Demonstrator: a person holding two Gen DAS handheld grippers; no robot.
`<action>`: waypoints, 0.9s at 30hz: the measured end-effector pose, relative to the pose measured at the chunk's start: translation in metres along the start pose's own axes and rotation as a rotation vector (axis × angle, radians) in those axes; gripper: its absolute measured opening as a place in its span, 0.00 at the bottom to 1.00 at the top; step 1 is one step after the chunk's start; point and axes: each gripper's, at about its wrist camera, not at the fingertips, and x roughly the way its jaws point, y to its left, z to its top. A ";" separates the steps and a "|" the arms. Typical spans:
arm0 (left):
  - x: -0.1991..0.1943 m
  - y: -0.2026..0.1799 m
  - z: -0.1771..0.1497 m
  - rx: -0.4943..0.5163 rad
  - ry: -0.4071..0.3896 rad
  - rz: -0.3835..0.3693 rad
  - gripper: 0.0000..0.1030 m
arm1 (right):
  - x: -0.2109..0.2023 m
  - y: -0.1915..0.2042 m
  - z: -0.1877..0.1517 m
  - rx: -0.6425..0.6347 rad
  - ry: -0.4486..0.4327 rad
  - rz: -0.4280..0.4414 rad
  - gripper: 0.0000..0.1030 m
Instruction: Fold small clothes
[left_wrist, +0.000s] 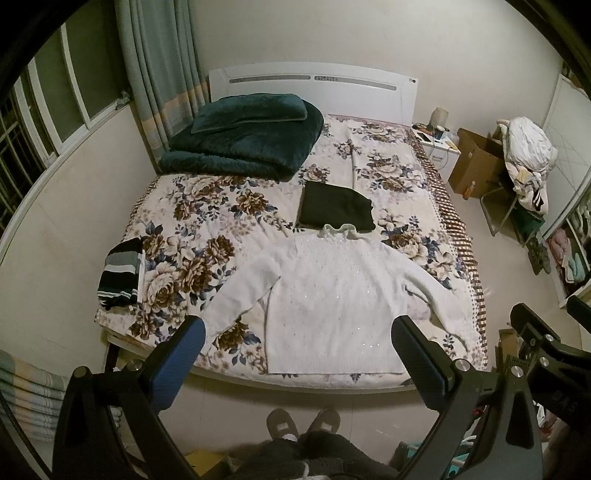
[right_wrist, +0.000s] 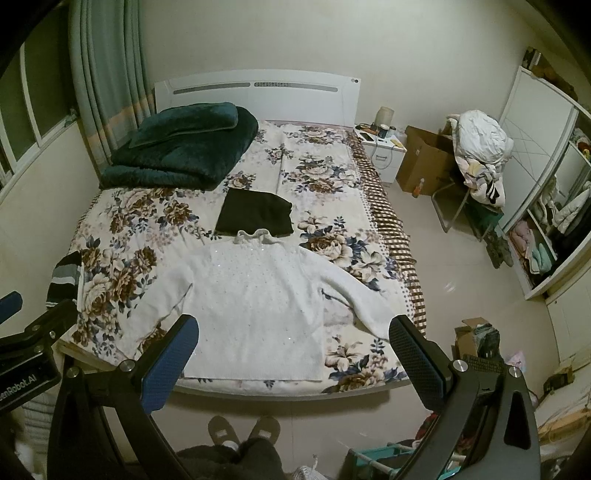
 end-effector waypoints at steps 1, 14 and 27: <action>0.000 0.000 0.000 0.000 0.000 0.000 1.00 | 0.000 0.000 0.000 -0.001 0.000 -0.001 1.00; -0.002 -0.001 0.004 -0.005 -0.002 -0.002 1.00 | 0.002 -0.001 -0.002 -0.001 -0.001 0.000 1.00; -0.002 -0.001 0.002 -0.005 -0.007 -0.002 1.00 | 0.003 -0.006 -0.008 0.001 -0.006 0.003 1.00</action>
